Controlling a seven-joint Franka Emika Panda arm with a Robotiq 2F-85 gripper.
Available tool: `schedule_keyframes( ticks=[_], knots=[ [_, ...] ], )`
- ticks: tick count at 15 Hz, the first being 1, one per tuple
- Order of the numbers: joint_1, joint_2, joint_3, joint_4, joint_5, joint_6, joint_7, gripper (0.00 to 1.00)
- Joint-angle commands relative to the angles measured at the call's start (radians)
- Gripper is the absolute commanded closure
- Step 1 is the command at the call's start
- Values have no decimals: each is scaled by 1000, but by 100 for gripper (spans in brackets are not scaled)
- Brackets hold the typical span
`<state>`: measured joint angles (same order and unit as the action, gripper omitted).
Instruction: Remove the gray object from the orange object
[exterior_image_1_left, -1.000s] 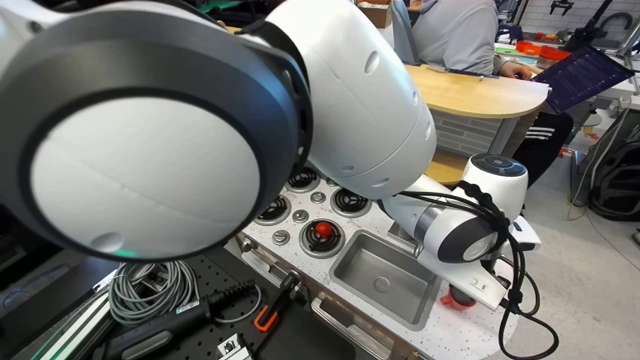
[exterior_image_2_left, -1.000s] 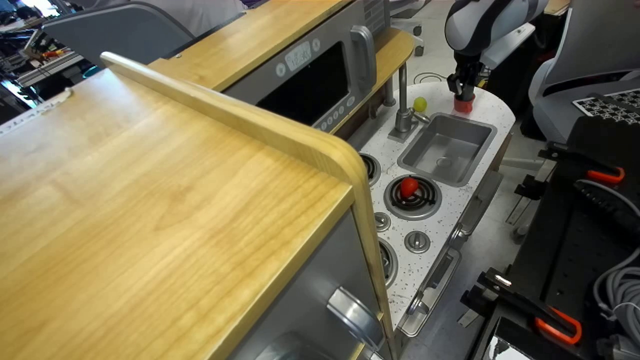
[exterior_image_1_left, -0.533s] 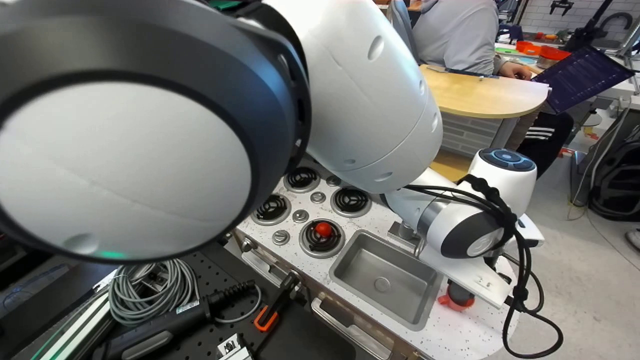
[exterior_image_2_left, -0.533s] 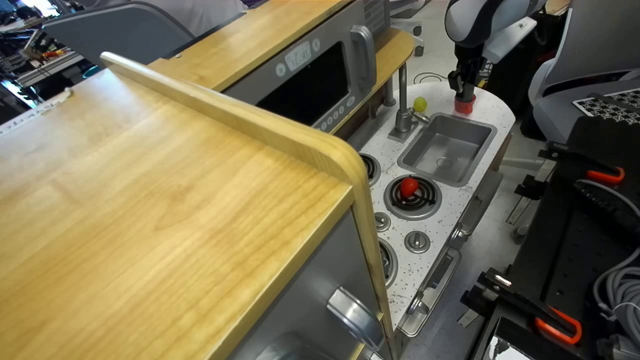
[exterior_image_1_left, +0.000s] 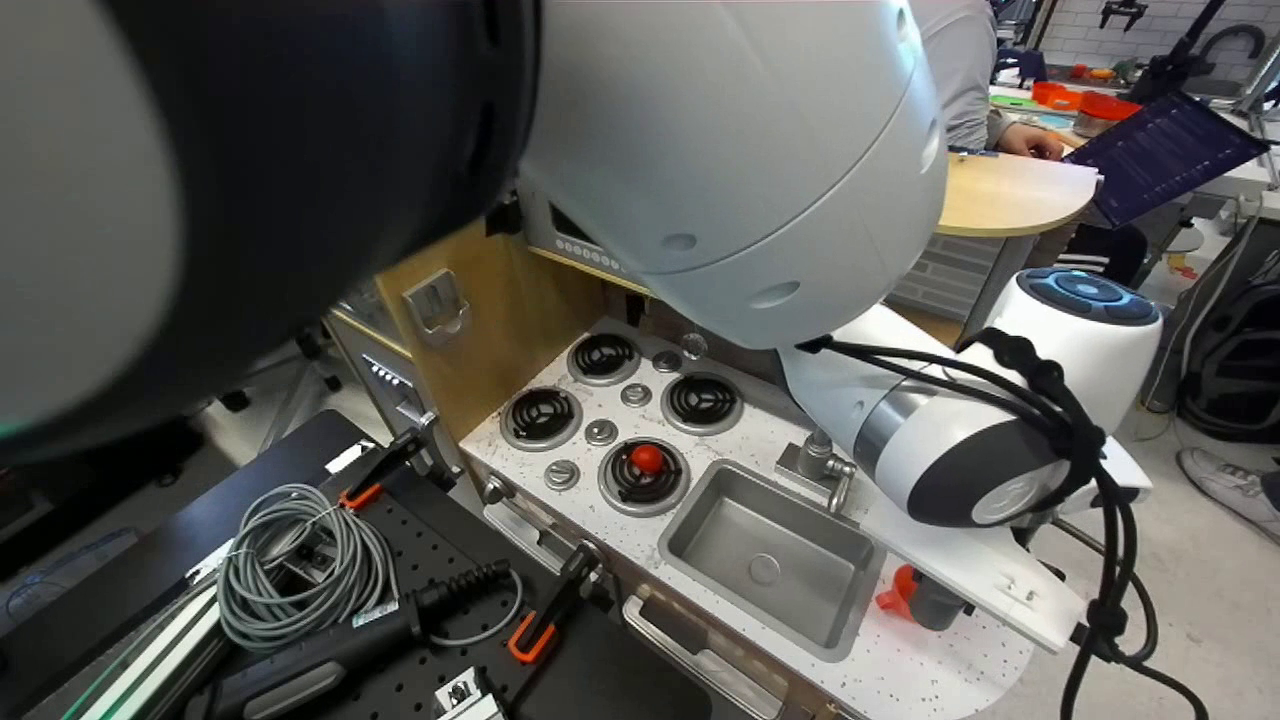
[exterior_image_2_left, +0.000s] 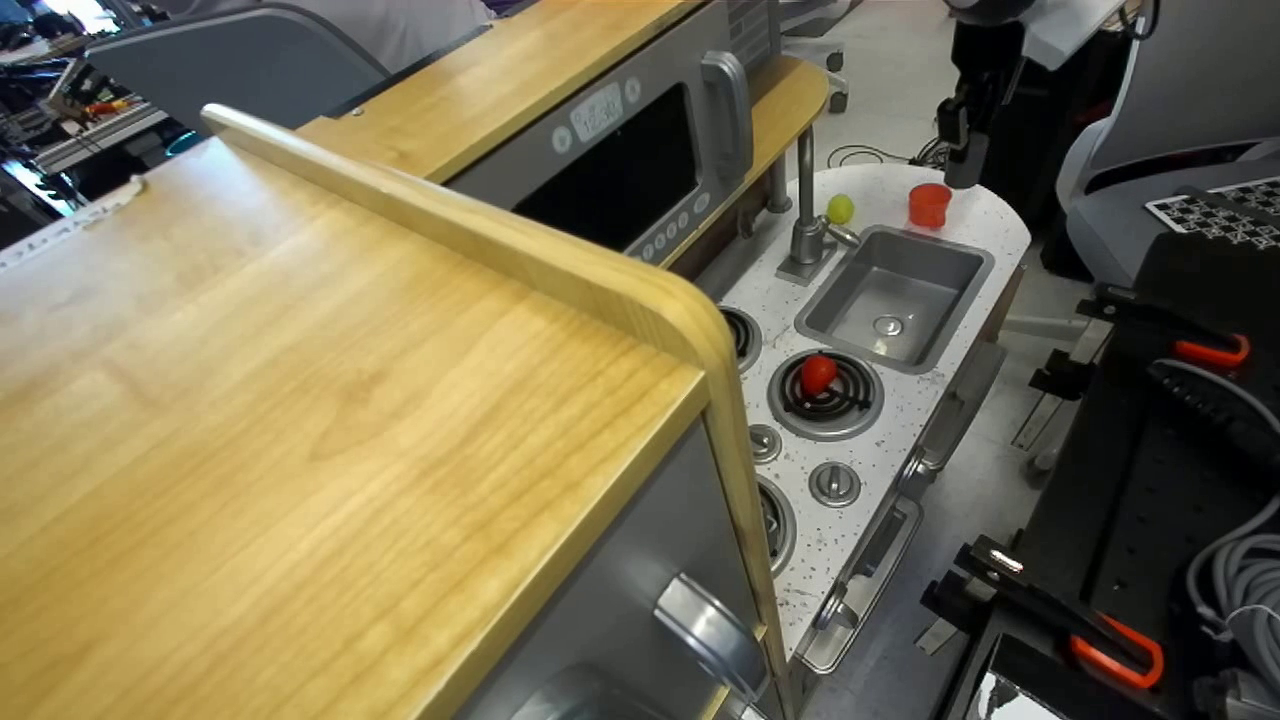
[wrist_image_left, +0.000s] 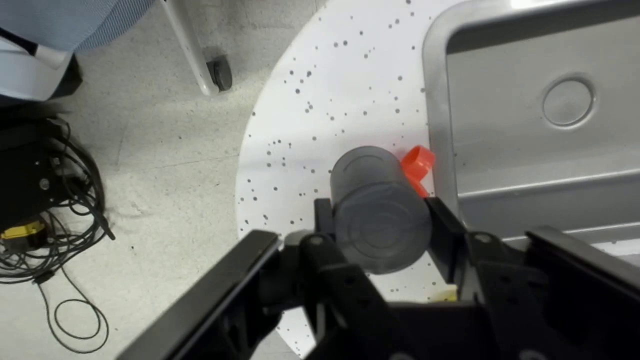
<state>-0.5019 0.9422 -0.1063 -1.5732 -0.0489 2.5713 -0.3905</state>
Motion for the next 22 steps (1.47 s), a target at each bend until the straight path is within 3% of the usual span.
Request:
schedule_keyframes(
  ticks=[1, 10, 17, 22],
  knots=[
    [-49, -121, 7, -154, 13, 7, -54, 77],
    [-108, -76, 0, -199, 14, 41, -52, 77],
    [-95, 30, 0, -143, -5, 156, -36, 77],
    [-97, 95, 28, -78, 8, 139, -26, 77]
  ],
)
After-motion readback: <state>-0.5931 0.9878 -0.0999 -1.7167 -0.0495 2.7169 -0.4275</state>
